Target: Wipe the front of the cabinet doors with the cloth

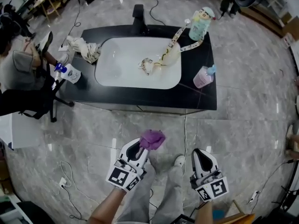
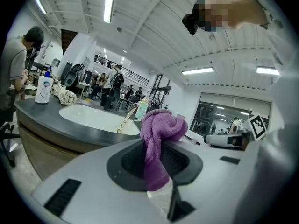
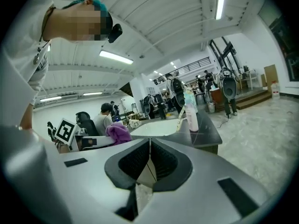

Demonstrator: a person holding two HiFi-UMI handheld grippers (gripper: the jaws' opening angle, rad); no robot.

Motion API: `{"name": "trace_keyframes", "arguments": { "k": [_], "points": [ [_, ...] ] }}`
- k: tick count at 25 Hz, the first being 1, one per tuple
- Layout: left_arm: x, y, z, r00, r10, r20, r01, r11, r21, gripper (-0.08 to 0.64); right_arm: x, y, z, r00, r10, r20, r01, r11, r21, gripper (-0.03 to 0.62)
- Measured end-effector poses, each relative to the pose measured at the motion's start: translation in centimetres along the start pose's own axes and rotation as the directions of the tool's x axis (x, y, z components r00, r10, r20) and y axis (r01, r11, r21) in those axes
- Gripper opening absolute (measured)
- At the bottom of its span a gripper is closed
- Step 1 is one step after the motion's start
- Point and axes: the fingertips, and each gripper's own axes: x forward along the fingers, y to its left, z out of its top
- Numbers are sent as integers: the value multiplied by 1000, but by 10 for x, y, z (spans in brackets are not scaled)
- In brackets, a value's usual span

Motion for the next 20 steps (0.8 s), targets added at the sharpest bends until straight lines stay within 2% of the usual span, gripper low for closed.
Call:
{"name": "trace_keyframes", "arguments": {
  "k": [6, 9, 14, 17, 20],
  "points": [
    [48, -14, -49, 999, -32, -14, 32, 999, 18, 77, 4, -40, -56, 1000, 6, -19, -5, 999, 52, 29],
    [69, -32, -79, 999, -25, -23, 25, 1000, -10, 77, -6, -61, -77, 999, 9, -37, -8, 999, 41, 29],
    [112, -67, -126, 999, -27, -25, 26, 998, -62, 77, -25, -106, -112, 998, -8, -55, 13, 995, 97, 29],
    [143, -75, -148, 1000, -20, -10, 20, 998, -66, 77, -25, -130, -137, 998, 2, -66, 5, 995, 101, 29],
    [166, -80, -169, 1000, -6, -28, 4, 996, -92, 77, -28, -142, -161, 994, 21, -104, -9, 993, 121, 29]
  ]
}}
